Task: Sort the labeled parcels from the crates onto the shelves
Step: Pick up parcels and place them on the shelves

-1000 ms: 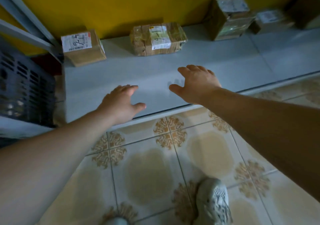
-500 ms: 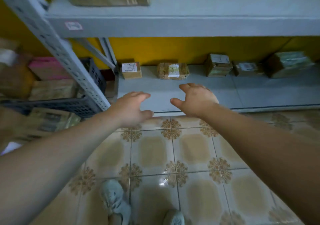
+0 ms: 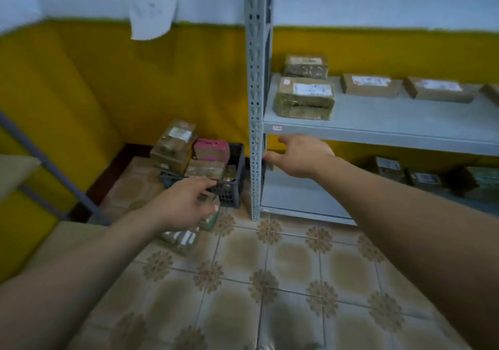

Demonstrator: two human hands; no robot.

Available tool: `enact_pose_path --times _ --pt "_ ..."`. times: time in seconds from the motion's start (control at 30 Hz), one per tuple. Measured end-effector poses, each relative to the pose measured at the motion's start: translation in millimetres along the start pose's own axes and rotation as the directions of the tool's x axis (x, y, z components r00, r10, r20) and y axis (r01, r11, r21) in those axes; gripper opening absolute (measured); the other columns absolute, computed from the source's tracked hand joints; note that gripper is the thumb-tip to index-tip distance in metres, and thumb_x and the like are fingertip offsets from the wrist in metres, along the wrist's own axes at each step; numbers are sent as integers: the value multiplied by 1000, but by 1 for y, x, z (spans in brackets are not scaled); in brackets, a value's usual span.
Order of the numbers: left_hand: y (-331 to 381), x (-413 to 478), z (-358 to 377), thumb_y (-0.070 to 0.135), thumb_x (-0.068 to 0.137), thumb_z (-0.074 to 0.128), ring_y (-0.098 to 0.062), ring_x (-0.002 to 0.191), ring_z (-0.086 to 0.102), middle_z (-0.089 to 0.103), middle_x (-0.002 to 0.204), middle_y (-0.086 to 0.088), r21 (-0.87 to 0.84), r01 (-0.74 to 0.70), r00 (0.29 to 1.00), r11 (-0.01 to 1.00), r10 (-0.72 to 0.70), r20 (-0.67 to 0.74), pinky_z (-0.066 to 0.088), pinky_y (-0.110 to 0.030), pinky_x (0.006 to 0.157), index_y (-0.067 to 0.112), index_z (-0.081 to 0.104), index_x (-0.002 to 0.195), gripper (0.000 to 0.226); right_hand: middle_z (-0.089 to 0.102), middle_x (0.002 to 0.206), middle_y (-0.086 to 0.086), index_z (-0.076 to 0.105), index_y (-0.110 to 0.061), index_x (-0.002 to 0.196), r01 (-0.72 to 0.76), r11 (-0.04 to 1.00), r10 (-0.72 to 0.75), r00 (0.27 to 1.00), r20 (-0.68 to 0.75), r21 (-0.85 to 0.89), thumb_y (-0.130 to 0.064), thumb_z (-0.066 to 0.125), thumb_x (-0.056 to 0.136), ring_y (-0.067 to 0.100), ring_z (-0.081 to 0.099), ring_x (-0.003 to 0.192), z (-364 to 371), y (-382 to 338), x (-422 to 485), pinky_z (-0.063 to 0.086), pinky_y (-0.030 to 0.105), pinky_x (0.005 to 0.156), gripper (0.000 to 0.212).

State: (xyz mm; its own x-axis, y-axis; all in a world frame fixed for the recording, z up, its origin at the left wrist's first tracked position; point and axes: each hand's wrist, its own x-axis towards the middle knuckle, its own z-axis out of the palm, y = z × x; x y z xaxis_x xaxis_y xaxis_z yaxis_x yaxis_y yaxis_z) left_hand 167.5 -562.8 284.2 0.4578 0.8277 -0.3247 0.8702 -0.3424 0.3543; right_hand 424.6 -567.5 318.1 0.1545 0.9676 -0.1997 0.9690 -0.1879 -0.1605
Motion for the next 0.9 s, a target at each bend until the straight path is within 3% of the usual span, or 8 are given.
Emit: enact_pose_path --times 0.2,0.37,0.63,0.8,0.9 --pt "-104 -116 -60 47 91 60 -17 140 33 33 155 4 -48 129 974 991 -135 -182 31 -34 112 26 35 149 66 52 142 9 40 -20 146 137 990 -138 990 -17 -43 -76 36 91 31 53 124 -19 -157 -35 49 45 97 78" --pt "-151 -157 -74 42 92 60 -16 141 31 32 155 3 -120 161 956 980 -185 -229 28 -27 109 24 34 149 65 51 144 8 38 -22 149 235 969 -237 972 -9 -71 -76 35 90 30 52 124 -14 -234 -38 51 44 95 80" --pt "-195 -105 -68 45 91 60 -16 143 27 32 155 3 -181 189 960 965 -220 -174 26 -34 116 24 35 148 66 51 144 7 40 -23 147 336 937 -338 941 1 -92 -79 33 88 29 53 124 11 -286 32 54 43 90 82" --pt "-229 -47 -57 49 88 62 -16 138 37 37 153 1 -297 303 936 906 -341 -86 33 -35 113 27 38 147 68 52 140 8 37 -24 148 373 924 -365 926 94 -86 -77 34 89 29 54 123 35 -290 98 52 41 89 79" --pt "-251 -24 -47 47 90 60 -18 140 33 33 155 1 -343 388 909 856 -417 -12 31 -33 113 25 36 148 67 54 138 10 40 -24 146 393 913 -373 913 165 -108 -76 35 90 31 54 121 51 -293 131 52 42 87 76"
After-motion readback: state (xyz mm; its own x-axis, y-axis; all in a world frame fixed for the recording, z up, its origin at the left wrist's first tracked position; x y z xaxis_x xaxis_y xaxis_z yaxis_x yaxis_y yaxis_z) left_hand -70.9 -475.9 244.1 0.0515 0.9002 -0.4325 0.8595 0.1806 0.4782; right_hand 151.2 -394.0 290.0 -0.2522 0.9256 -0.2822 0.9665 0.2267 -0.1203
